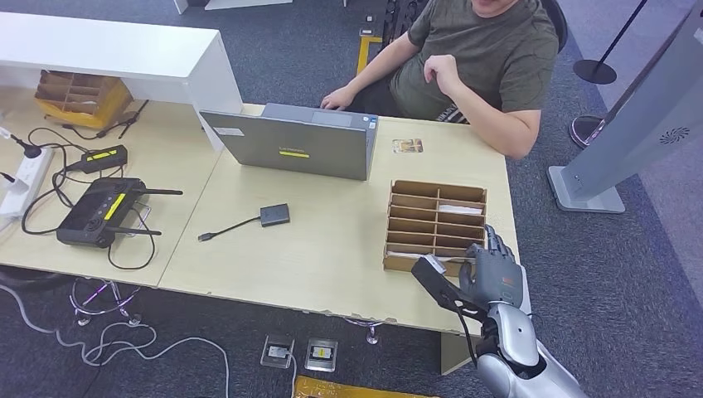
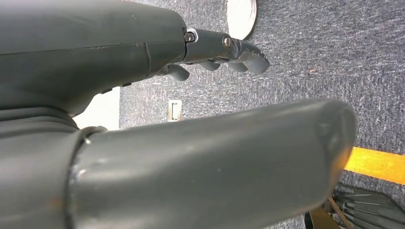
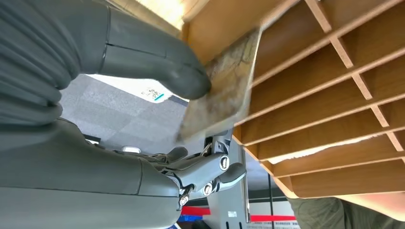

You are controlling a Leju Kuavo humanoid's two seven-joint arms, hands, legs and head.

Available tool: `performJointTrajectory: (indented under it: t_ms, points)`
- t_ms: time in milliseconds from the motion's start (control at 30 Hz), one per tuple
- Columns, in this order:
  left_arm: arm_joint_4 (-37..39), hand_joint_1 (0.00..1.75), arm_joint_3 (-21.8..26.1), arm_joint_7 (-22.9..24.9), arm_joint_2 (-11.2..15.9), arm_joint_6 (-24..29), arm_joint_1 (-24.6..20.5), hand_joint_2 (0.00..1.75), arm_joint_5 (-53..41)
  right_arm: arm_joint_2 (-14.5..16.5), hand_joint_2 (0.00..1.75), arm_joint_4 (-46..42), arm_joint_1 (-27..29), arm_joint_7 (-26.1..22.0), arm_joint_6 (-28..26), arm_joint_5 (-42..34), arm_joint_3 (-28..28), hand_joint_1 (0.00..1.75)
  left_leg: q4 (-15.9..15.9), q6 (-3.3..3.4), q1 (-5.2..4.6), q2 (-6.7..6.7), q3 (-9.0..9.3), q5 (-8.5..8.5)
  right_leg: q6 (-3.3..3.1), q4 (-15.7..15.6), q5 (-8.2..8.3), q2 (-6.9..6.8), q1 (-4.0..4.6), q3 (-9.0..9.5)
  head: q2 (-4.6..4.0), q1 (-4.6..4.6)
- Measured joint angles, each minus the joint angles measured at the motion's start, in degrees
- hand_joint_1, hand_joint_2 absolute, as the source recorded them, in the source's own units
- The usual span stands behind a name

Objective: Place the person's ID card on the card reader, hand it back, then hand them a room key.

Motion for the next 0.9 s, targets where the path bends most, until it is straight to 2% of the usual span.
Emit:
performJointTrajectory:
  t_ms: [700, 900]
  points:
    - [0.0, 0.0, 0.0, 0.0, 0.01, 0.1, 0.03, 0.0, 0.45, 0.03, 1.75, 0.01, 0.05, -0.37, -0.2, -0.53, 0.01, 1.75, 0.0, 0.0, 0.0, 0.0, 0.0, 0.0, 0.0, 0.0, 0.0, 0.0, 0.0, 0.0, 0.0, 0.01]
    - [0.0, 0.0, 0.0, -0.01, 0.01, 0.07, 0.04, 0.0, 0.5, 0.18, 1.75, -0.44, -0.4, -0.13, -1.24, 1.96, 0.04, 1.75, 0.0, 0.0, 0.0, 0.0, -0.01, 0.0, 0.0, 0.01, 0.0, 0.0, 0.0, 0.01, 0.0, 0.01]
